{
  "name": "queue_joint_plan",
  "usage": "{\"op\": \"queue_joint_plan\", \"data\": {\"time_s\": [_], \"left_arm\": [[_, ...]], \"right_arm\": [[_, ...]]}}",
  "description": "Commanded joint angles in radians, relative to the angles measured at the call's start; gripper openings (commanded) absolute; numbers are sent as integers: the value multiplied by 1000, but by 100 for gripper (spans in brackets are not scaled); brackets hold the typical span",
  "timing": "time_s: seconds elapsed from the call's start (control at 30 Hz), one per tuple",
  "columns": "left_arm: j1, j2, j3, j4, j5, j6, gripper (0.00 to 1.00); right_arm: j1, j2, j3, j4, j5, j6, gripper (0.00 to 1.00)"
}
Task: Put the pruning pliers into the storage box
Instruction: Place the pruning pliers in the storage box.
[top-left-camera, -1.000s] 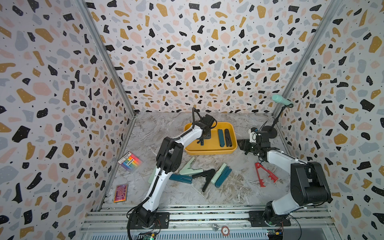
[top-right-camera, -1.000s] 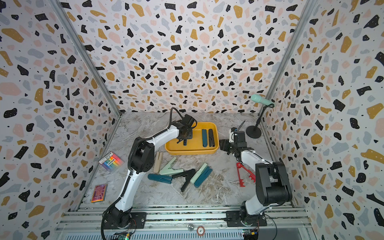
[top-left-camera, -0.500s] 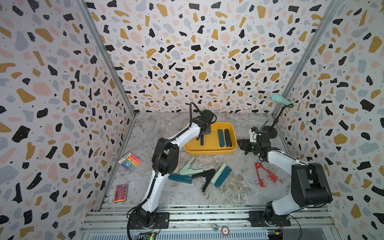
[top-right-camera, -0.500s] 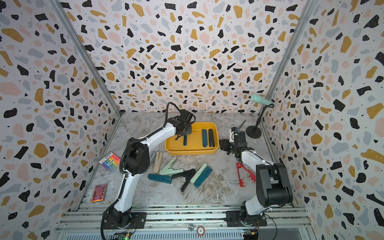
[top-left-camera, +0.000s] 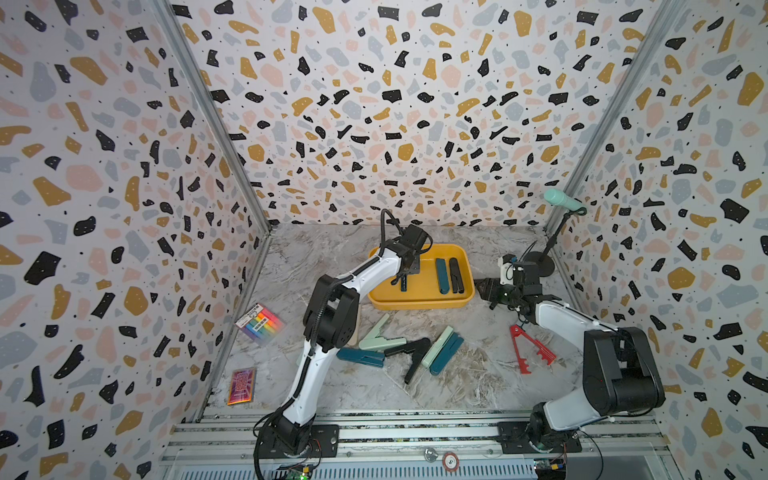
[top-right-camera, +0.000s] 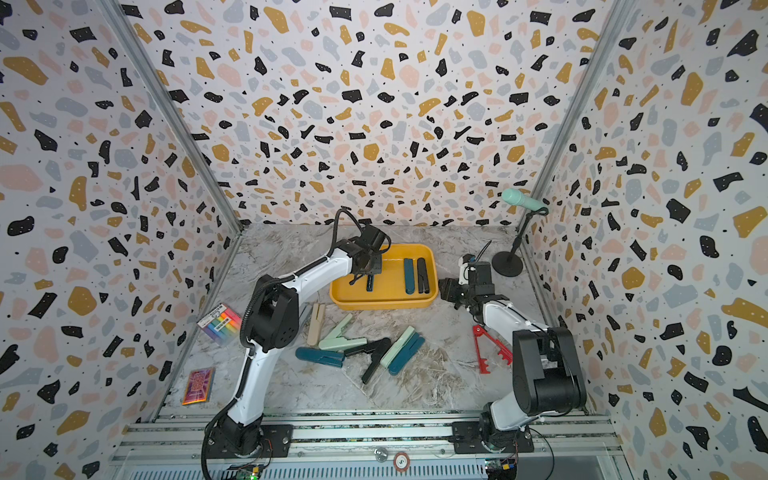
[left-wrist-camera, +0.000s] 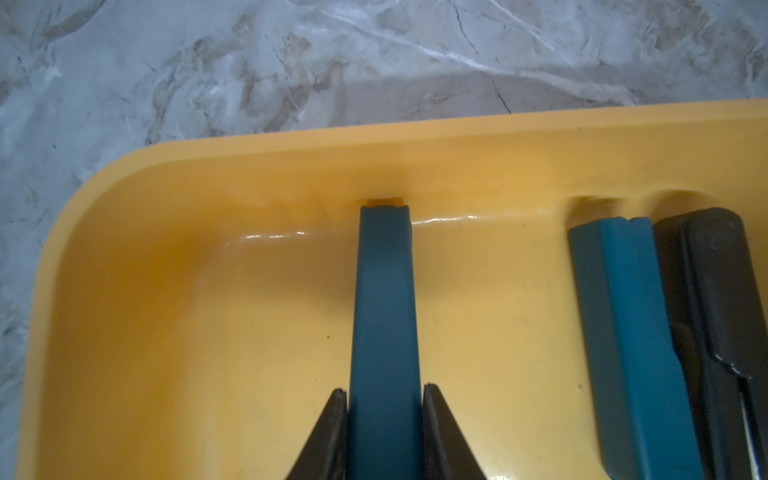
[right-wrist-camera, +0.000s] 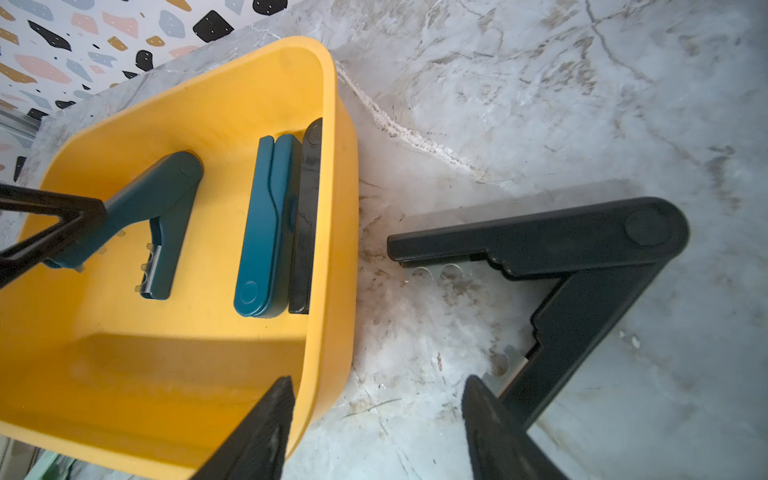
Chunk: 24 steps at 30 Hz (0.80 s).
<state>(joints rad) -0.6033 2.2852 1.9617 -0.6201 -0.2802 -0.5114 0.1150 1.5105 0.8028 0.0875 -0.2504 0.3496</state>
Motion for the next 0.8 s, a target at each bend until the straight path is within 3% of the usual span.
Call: {"op": "queue_joint_plan", "data": {"time_s": [0.0, 0.77], "left_arm": [[0, -11, -51, -18, -14, 8, 29], [7, 18, -225, 95, 34, 16, 27]], "right_arm": [[-3, -29, -9, -10, 5, -5, 66], [-9, -39, -16, -29, 22, -16, 66]]}}
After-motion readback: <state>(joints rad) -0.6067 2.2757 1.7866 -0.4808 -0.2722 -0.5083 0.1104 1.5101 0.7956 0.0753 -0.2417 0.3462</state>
